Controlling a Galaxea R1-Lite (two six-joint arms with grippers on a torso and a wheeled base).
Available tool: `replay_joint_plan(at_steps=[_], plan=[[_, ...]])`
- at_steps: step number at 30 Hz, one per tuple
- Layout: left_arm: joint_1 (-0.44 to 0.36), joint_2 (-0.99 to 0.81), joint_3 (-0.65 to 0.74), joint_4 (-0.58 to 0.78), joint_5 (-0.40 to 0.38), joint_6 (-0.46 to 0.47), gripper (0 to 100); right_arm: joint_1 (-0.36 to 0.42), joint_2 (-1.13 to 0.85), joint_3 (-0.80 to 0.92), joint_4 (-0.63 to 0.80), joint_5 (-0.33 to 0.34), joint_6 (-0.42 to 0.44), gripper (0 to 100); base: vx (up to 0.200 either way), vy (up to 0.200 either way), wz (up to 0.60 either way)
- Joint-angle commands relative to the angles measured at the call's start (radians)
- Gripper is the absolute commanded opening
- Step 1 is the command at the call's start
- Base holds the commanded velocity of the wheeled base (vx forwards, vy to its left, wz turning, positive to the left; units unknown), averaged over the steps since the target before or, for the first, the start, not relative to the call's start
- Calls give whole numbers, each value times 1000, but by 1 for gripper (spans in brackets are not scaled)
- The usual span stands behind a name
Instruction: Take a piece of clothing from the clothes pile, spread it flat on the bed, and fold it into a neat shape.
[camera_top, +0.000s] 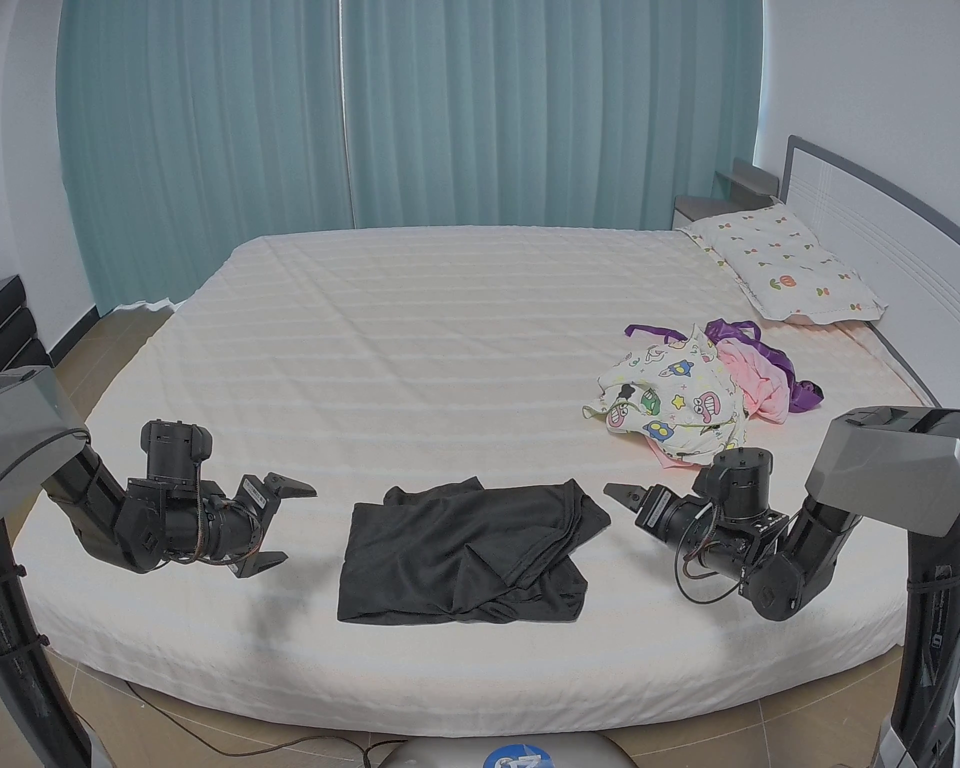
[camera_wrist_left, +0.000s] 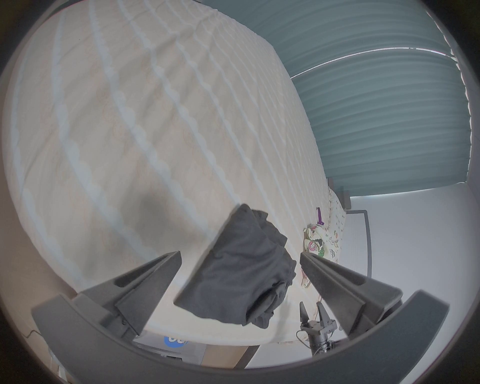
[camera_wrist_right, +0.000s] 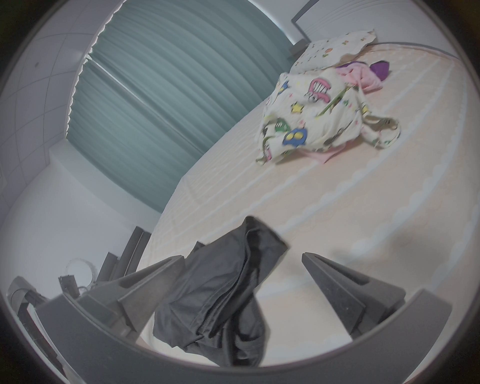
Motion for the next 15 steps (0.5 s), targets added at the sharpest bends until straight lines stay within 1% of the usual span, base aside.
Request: replay_joint_plan(at_steps=[1, 9, 14, 15], plan=[[2, 16, -4, -1, 0, -2, 100, 30, 1, 11, 0, 2, 0, 100, 0, 0, 0], [4, 15, -5, -1, -2, -6, 100, 113, -1, 37, 0, 2, 2, 100, 0, 0, 0], [7, 19, -7, -2, -2, -5, 100, 135, -1, 47, 2, 3, 0, 100, 0, 200, 0], [7, 27, -7, -4, -2, -5, 100, 153, -2, 57, 2, 5, 0, 100, 0, 200, 0]])
